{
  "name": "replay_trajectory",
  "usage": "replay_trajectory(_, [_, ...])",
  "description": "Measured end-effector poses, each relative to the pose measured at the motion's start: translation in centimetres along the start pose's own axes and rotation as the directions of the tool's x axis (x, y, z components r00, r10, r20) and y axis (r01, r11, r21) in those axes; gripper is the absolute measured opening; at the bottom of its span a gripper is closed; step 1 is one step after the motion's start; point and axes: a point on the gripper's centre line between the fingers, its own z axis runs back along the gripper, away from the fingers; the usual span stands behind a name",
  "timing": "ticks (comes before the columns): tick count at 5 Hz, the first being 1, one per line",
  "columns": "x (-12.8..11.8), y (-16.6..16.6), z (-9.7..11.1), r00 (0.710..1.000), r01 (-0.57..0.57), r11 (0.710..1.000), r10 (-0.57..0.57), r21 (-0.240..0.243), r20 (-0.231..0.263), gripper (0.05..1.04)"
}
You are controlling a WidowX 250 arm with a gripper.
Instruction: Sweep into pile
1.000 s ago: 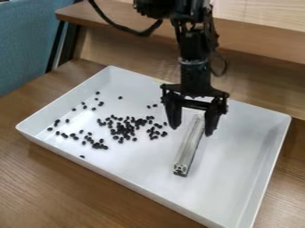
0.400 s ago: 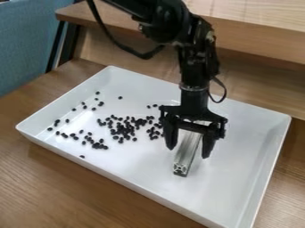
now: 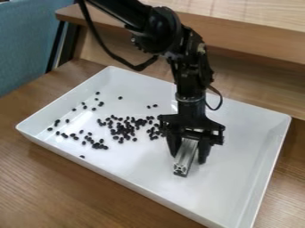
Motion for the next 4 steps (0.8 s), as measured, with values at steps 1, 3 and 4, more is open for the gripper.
replay_trajectory(1, [0.1, 0.2, -0.1, 1.000, 0.014, 1.000, -0.014, 0.015, 0.007, 0.409])
replay_trajectory(3, [-0.1, 1.6, 0.3, 0.996, 0.086, 0.995, -0.084, 0.057, -0.036, 0.401])
replay_trajectory(4, [0.0, 3.4, 0.3, 0.998, 0.060, 0.997, -0.058, 0.057, -0.038, 0.401])
